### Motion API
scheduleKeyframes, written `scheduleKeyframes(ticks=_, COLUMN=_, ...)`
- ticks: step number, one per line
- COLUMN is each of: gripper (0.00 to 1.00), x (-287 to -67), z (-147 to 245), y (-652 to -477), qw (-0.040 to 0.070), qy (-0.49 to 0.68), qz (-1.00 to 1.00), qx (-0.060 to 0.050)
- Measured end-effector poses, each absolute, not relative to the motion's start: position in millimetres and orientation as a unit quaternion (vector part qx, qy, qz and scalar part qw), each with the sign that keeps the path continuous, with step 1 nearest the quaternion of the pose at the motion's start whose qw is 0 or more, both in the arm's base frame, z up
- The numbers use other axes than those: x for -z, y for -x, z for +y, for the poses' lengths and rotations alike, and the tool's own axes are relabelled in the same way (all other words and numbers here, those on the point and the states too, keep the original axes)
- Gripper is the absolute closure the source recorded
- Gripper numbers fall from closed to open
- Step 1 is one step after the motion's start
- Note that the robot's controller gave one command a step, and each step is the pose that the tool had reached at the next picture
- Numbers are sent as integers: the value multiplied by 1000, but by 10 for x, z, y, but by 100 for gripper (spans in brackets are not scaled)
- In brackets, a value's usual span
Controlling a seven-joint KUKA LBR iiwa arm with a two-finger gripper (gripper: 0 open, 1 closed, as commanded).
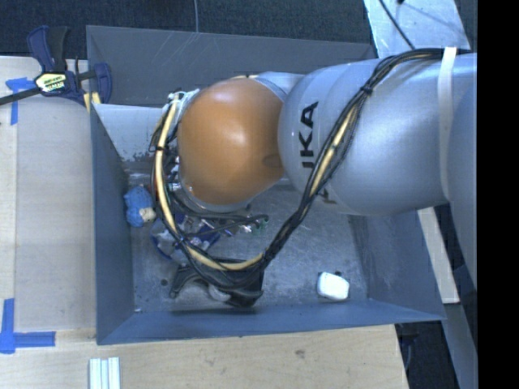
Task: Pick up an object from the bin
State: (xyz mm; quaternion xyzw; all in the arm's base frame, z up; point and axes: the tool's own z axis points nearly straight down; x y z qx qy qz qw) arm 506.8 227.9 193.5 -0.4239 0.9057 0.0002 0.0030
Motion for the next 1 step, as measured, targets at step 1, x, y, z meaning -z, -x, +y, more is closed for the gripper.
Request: scheduleKeyframes(ticks=1, gripper=100, x=-2020, z=2184, y=-4901, qw=2, qy=649, qz=761, qx=0)
